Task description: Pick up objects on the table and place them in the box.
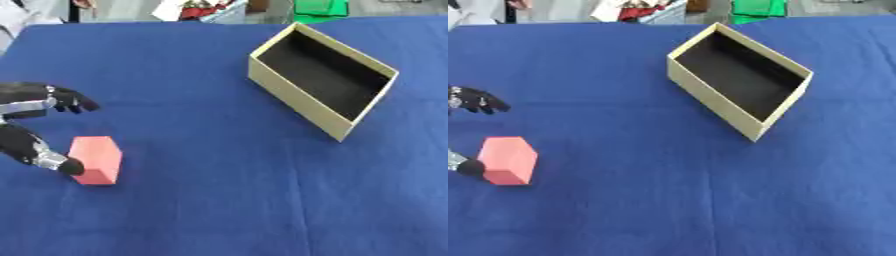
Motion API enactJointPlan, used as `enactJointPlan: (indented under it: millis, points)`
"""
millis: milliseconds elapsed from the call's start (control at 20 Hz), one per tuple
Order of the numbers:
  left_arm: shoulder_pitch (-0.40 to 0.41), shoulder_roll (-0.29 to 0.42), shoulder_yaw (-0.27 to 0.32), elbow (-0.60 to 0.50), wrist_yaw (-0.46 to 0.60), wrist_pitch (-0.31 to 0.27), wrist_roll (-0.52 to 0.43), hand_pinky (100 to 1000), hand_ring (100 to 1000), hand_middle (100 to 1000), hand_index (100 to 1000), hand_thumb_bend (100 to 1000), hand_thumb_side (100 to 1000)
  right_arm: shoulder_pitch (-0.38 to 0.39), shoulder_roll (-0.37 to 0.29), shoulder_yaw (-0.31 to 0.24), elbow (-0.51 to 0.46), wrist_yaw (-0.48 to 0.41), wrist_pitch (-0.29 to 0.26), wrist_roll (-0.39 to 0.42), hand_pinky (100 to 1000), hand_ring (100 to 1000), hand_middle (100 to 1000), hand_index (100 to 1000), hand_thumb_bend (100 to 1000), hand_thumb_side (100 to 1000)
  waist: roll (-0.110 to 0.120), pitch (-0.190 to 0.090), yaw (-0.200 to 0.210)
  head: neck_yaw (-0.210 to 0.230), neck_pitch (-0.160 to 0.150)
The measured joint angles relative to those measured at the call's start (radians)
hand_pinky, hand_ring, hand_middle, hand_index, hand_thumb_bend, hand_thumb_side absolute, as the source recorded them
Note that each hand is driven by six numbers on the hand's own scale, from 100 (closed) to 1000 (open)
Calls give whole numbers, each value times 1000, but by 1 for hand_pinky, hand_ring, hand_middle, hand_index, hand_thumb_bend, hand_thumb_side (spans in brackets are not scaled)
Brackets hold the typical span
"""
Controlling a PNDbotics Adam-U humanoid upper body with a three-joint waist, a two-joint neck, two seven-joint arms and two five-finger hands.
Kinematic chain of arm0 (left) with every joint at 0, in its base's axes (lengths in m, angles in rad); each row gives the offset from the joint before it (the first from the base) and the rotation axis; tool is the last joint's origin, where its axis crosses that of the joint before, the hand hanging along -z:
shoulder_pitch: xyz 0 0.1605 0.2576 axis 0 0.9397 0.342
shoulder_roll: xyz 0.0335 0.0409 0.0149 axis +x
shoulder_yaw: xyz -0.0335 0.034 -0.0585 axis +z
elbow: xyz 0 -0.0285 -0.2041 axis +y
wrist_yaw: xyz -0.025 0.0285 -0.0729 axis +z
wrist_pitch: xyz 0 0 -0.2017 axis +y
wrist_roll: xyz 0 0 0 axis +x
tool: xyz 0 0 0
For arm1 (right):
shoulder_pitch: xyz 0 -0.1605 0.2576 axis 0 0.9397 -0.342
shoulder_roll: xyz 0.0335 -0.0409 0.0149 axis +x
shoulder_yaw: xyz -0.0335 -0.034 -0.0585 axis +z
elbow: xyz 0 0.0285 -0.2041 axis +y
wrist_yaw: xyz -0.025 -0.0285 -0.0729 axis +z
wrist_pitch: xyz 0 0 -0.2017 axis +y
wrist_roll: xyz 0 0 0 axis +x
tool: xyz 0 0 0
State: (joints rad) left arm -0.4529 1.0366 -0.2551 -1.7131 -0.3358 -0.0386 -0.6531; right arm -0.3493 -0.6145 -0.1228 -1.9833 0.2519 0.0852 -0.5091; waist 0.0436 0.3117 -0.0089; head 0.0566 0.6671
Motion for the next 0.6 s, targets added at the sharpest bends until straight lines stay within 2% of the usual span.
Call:
enactJointPlan:
  millis: [600]
  points:
    - [-34, -36, -59, 58, -56, 16, -10, 847, 857, 867, 966, 866, 688, 0, 1, 0, 0, -2, -1, 2, 793, 782, 779, 809, 100, 942, 0, 1, -4, 8, 0]
